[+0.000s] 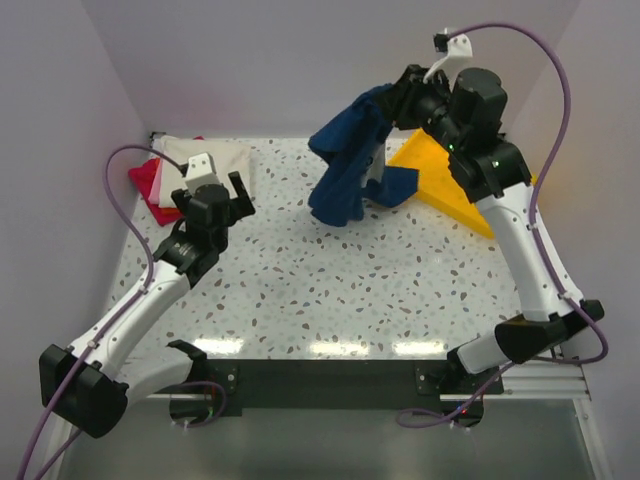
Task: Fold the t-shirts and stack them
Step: Move the tshirt to the center of the board, then flatten the tshirt out
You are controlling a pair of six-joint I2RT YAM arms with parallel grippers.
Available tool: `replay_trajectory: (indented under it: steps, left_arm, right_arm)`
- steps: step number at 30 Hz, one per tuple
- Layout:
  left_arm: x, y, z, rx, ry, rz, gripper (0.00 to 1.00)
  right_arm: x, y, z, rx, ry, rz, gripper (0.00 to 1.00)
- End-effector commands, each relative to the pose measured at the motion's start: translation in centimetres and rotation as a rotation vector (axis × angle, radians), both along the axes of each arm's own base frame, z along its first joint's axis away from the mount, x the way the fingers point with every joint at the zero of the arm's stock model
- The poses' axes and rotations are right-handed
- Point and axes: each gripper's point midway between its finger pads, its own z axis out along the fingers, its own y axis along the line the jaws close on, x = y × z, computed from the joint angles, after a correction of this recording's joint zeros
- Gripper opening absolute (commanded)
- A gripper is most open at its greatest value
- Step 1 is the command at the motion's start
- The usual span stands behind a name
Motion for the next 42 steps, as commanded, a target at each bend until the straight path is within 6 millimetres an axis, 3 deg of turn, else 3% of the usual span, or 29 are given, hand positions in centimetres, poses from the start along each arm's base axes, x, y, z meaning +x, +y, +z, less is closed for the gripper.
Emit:
replay_trajectory:
  steps: [1, 2, 3, 4, 5, 6, 7, 9, 12, 13, 15, 19, 24, 26, 29, 35, 42]
  left_arm:
    - [-0.2, 0.6, 0.5, 0.003, -0.027, 0.008, 1.00]
    - [-0.3, 0.5, 0.3, 0.010, -0.017, -0.001, 1.00]
    - [-0.3, 0.5, 0.0, 0.027, -0.006, -0.014, 1.00]
    - [-0.4, 0.3, -0.5, 0.036, 0.008, -0.029, 1.00]
    - [-0.6, 0.2, -1.0, 0.046, 0.025, -0.040, 1.00]
    - [-0.8, 0.3, -1.9, 0.064, 0.050, -0.051, 1.00]
    - [-0.9, -0.1, -2.4, 0.064, 0.066, -0.076, 1.00]
    - [-1.2, -0.8, -4.3, 0.077, 0.107, -0.130, 1.00]
    - [-1.3, -3.9, -7.0, 0.046, 0.160, -0.277, 0.98]
    - [-1.4, -5.9, -7.2, 0.015, 0.155, -0.361, 0.97]
    - [-1.4, -8.1, -9.0, -0.001, 0.199, -0.443, 0.95]
    - [-2.0, -14.6, -10.8, -0.034, 0.247, -0.694, 0.91]
    - [-2.4, -20.0, -14.0, -0.007, 0.346, -0.875, 0.83]
    - [-2.7, -20.9, -15.7, -0.007, 0.393, -0.902, 0.77]
    - [-2.2, -22.0, -16.7, -0.011, 0.420, -0.919, 0.74]
    - [-1.0, -23.6, -17.5, -0.027, 0.420, -0.937, 0.66]
    - [-0.2, -24.8, -18.0, -0.062, 0.435, -0.921, 0.47]
  right_arm:
    - [0.2, -2.8, -3.2, -0.012, 0.049, -0.146, 0.43]
    - [0.7, -3.5, -5.6, -0.037, 0.101, -0.188, 0.70]
    - [1.1, -4.1, -8.3, -0.068, 0.162, -0.233, 0.79]
    - [1.4, -5.3, -13.7, -0.147, 0.294, -0.311, 0.84]
    - [1.3, -5.6, -15.9, -0.178, 0.344, -0.322, 0.88]
    - [1.2, -5.7, -17.9, -0.218, 0.381, -0.323, 0.89]
    - [0.8, -5.7, -21.6, -0.264, 0.454, -0.311, 0.90]
    - [0.0, -5.1, -24.7, -0.262, 0.531, -0.276, 0.90]
    - [-1.8, -4.2, -30.7, -0.261, 0.669, -0.219, 0.89]
    - [-2.1, -4.0, -32.2, -0.260, 0.712, -0.217, 0.88]
    - [-3.1, -3.6, -34.3, -0.264, 0.775, -0.186, 0.87]
    - [-4.2, -3.4, -36.9, -0.242, 0.860, -0.193, 0.87]
    - [-5.0, -3.5, -38.2, -0.180, 0.909, -0.233, 0.87]
    - [-5.2, -3.5, -38.3, -0.158, 0.915, -0.246, 0.87]
    - [-5.6, -3.6, -38.2, -0.142, 0.917, -0.251, 0.87]
    - [-6.8, -4.3, -38.5, -0.133, 0.924, -0.272, 0.87]
    - [-6.9, -4.6, -38.3, -0.138, 0.922, -0.284, 0.88]
